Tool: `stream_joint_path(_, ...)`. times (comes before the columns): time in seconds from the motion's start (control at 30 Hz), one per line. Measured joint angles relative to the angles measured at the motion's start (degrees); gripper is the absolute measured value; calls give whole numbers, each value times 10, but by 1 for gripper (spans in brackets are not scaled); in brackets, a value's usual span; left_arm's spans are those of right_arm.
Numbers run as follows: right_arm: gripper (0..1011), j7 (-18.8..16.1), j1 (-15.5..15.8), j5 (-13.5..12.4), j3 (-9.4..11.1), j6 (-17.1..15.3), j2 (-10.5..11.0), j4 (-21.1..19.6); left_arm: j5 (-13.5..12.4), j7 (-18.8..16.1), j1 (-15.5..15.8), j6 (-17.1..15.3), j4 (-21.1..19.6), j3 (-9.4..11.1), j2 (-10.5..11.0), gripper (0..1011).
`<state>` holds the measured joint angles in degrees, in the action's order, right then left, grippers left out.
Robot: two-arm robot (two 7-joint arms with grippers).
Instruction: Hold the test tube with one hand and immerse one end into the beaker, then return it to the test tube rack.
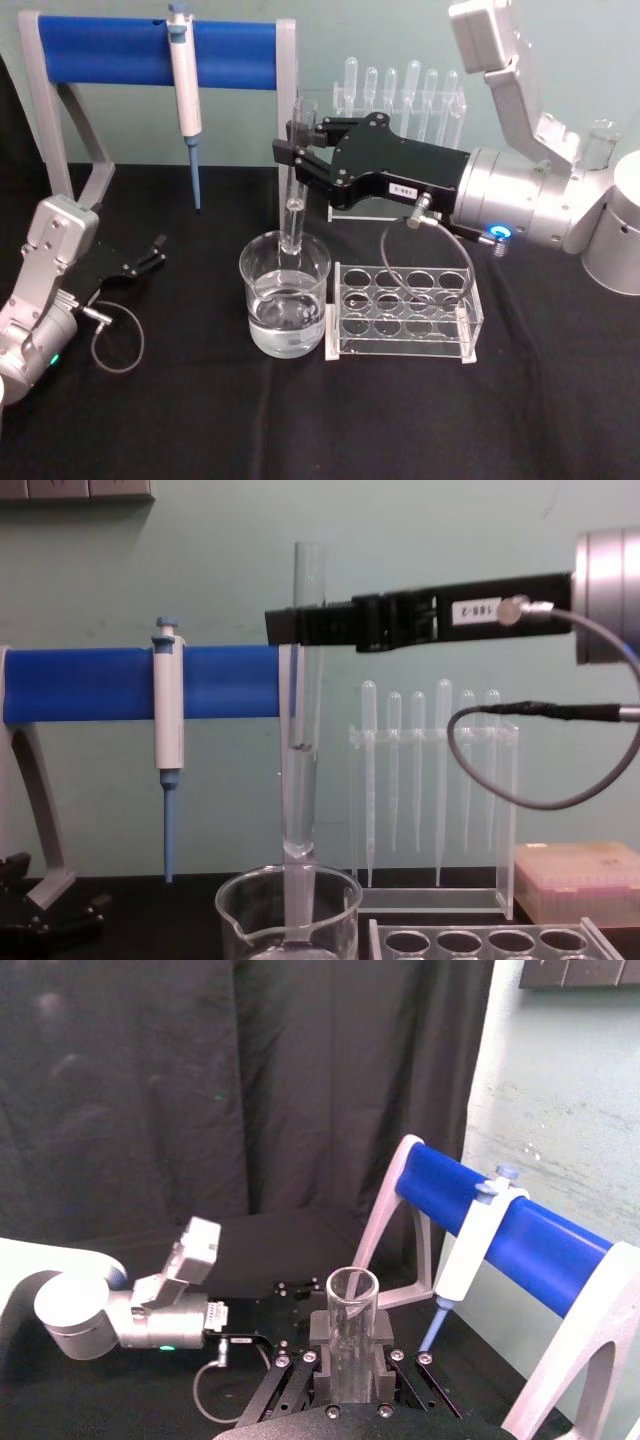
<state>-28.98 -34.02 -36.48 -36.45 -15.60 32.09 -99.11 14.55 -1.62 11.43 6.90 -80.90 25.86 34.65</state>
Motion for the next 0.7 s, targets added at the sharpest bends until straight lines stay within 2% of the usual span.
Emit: stream_joint_path(0.7,226,-7,18,51,-9,30,-31,59,0,0,0,0,0,0,0,1000)
